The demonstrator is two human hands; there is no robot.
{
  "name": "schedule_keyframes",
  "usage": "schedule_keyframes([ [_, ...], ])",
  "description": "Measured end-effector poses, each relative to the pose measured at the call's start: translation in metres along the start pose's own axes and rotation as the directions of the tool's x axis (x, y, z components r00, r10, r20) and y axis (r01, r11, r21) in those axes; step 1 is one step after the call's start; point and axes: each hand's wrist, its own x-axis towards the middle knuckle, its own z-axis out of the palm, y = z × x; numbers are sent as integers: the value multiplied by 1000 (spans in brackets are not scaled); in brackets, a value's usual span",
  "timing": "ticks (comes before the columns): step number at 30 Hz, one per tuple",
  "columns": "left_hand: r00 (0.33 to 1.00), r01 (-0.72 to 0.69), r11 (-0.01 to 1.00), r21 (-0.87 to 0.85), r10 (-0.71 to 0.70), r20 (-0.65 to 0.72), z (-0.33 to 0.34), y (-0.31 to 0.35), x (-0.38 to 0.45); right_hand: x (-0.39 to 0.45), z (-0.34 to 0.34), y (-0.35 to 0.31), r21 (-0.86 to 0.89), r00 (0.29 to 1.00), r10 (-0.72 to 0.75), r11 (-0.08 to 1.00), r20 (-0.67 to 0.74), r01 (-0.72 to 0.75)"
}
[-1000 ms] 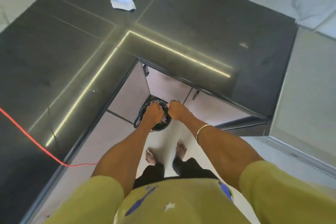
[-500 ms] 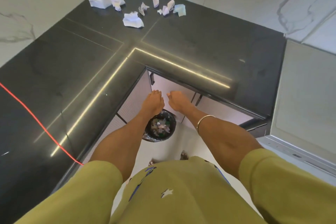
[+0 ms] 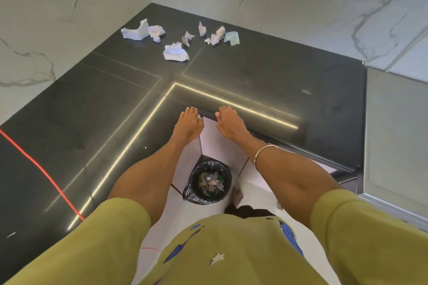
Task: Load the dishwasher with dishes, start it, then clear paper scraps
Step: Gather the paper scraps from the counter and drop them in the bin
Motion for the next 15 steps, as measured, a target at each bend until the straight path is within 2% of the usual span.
schedule_keyframes([
  [9,982,45,997,-59,-55,-180,-34,-13,87,118,-6,5,-4,999,-31,1000,-14,31],
  [15,950,166,978,-126,-193,-245,-60,-12,140,186,-16,17,29,997,-52,998,56,51],
])
